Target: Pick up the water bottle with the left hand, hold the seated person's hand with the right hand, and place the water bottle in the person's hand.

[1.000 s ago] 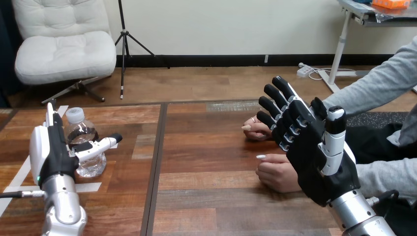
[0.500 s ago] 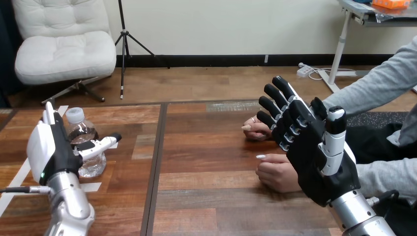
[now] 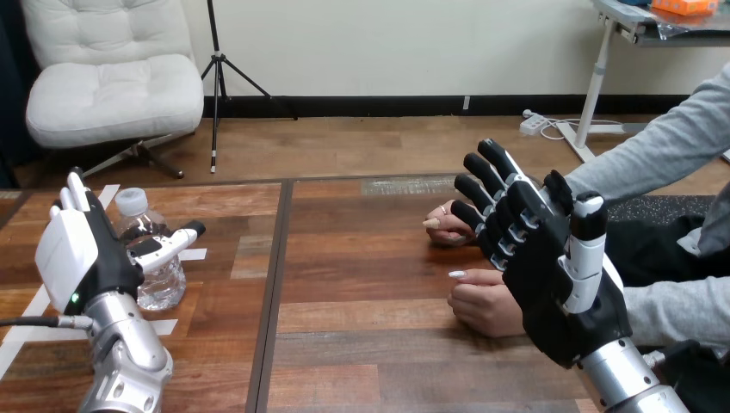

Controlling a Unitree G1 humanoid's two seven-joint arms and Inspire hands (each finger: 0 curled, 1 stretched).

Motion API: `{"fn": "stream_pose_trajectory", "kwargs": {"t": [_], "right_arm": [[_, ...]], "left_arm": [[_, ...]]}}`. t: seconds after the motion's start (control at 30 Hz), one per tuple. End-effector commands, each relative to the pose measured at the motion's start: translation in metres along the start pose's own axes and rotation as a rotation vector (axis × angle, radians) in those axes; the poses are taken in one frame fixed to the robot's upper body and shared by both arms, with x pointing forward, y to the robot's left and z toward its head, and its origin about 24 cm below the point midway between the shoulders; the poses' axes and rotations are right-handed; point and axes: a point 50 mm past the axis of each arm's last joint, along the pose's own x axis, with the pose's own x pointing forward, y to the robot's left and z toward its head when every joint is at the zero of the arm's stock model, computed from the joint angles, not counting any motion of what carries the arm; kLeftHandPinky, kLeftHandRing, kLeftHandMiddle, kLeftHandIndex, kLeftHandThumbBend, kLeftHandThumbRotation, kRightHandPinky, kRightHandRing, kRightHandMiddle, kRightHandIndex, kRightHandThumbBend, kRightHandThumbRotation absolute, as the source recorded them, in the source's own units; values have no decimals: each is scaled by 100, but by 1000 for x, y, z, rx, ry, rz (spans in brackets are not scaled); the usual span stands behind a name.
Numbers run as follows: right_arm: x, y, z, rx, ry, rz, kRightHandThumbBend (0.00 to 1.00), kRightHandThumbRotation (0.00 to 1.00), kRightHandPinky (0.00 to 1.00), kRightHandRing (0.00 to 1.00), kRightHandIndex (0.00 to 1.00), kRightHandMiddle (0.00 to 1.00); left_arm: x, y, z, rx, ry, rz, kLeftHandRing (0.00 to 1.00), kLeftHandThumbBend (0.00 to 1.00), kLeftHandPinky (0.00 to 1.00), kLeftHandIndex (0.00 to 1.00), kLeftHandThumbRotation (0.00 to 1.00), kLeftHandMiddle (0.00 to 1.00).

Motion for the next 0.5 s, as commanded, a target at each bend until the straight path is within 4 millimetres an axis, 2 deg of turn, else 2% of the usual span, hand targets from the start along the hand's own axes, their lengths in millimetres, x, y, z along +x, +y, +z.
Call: {"fn": "stream_pose_trajectory", "kwargs": {"t": [0.0,0.47], "right_arm": [[8,3,14,-7,-87,12,99,100,100,100,100,100],[8,3,14,-10,-90,19,99,100,100,100,100,100]], "left_arm": [[16,9,27,-3,-67,42,100,100,100,100,36,100],[19,9,31,-95,-40,12,100,100,100,100,34,100]]}}
